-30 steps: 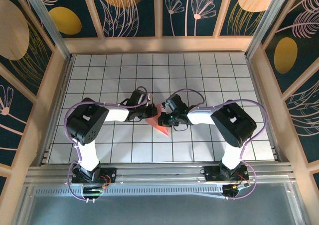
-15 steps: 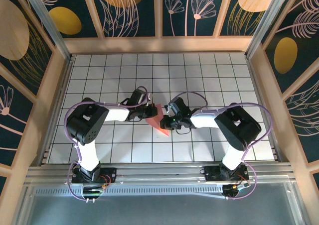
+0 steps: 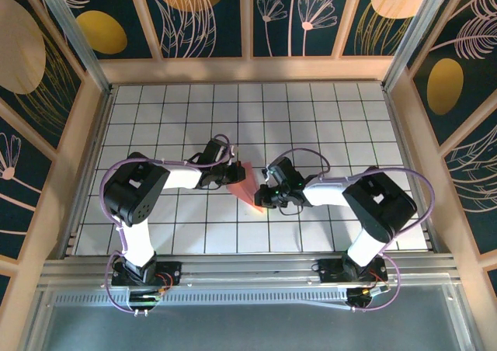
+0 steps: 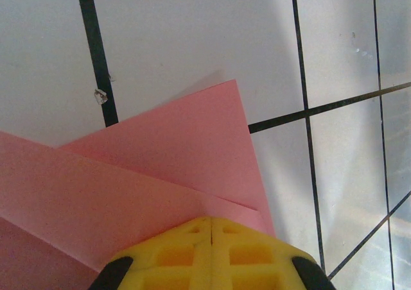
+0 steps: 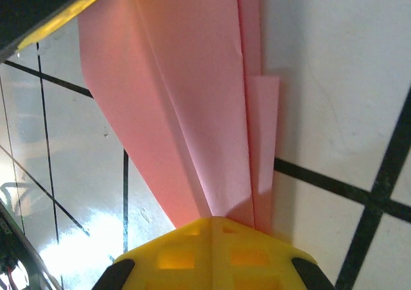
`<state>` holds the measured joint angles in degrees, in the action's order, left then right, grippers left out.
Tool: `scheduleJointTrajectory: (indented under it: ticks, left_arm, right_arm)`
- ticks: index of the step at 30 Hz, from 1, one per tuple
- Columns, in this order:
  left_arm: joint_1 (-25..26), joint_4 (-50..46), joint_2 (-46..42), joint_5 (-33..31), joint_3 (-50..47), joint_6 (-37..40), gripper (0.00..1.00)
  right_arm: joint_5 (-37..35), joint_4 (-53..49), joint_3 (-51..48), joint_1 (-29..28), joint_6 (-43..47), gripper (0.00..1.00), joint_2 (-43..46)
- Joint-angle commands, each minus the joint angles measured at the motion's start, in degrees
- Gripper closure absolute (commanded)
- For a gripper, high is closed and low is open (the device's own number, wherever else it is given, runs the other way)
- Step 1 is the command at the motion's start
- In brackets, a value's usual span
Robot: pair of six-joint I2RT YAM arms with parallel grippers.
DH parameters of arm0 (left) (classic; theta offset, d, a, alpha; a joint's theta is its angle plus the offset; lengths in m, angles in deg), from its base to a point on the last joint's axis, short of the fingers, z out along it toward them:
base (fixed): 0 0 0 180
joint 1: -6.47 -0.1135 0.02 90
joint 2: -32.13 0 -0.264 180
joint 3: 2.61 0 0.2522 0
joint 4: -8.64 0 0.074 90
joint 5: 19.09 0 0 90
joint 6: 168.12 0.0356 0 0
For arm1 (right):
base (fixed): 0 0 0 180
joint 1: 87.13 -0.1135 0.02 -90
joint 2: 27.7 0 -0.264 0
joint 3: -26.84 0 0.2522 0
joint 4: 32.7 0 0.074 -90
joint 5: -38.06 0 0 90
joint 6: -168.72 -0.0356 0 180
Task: Fold a paper plane with a square sheet of paper (fold left side to right side)
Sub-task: Fourth fold the wing at the center of the table.
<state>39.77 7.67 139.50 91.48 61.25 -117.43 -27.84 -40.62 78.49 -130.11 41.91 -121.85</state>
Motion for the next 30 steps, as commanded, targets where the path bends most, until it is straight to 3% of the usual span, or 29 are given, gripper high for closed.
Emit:
scheduleJointTrajectory:
  ticks: [1,13,15,17,22,25,30]
  left_arm:
    - [-0.4,-4.2,2.6,-4.8,0.0,-0.2,1.00]
    - [-0.4,-3.9,1.4,-2.2,1.9,-0.6,1.00]
    - [-0.4,-3.8,0.6,-1.0,2.6,-0.8,0.96]
    - [-0.4,-3.2,-0.6,0.3,3.2,-1.3,0.92]
    - [-1.2,-3.0,-5.8,1.2,4.4,-1.9,0.75]
    - [-2.8,-3.1,-10.2,0.7,2.9,-2.3,0.68]
    - [-6.1,-2.8,-18.1,-1.4,-3.4,-3.4,0.62]
  right_arm:
    - [1.7,-7.7,-2.8,-1.2,-0.9,1.00,1.0]
    - [1.2,-15.8,-3.2,-0.3,2.7,1.00,7.7]
    - [1.2,-16.9,-1.6,0.5,4.1,1.00,9.5]
    - [1.5,-16.7,-0.1,1.5,5.5,0.93,11.0]
    - [2.1,-11.6,3.0,5.1,9.6,0.60,10.3]
    - [2.4,-8.2,6.0,6.3,12.3,0.53,6.4]
    - [3.6,-7.5,12.6,6.4,16.3,0.52,-2.3]
